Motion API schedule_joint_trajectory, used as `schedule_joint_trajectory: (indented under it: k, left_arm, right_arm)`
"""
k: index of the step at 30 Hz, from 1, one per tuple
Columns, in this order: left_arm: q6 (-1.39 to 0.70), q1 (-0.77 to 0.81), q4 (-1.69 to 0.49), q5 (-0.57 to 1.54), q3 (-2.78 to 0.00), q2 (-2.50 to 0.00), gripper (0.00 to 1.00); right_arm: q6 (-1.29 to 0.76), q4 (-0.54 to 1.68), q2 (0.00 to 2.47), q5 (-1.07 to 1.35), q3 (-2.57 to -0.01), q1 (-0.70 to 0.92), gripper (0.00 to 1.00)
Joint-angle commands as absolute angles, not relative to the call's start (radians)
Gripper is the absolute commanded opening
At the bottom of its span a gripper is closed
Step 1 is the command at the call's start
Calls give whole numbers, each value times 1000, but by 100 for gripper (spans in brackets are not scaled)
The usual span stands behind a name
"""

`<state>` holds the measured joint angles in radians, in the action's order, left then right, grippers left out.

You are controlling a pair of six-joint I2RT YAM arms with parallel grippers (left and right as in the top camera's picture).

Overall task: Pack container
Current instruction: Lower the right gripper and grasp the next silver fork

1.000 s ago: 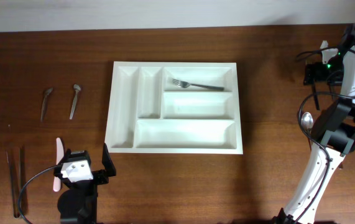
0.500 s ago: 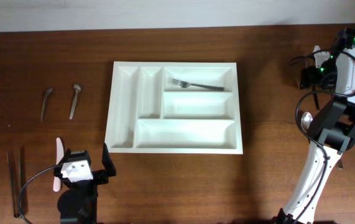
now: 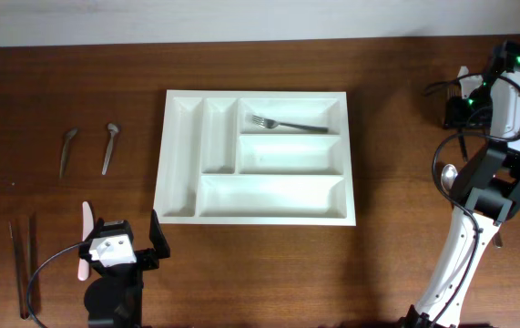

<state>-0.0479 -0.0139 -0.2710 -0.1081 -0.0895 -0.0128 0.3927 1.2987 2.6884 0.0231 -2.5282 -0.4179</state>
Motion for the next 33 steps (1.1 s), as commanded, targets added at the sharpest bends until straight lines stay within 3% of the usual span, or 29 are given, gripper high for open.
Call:
schedule_joint_trajectory:
  k: [1, 12, 33]
  left_arm:
    - [-36, -11, -269, -98, -85, -5, 99]
    - [-36, -11, -269, -98, -85, -5, 99]
    - [-36, -11, -269, -98, -85, -5, 99]
  right_arm:
    - [389, 1296, 2727, 14, -2523, -413, 52]
    - [389, 1279, 2739, 14, -2523, -413, 52]
    - [389, 1222, 2739, 14, -2523, -413, 14]
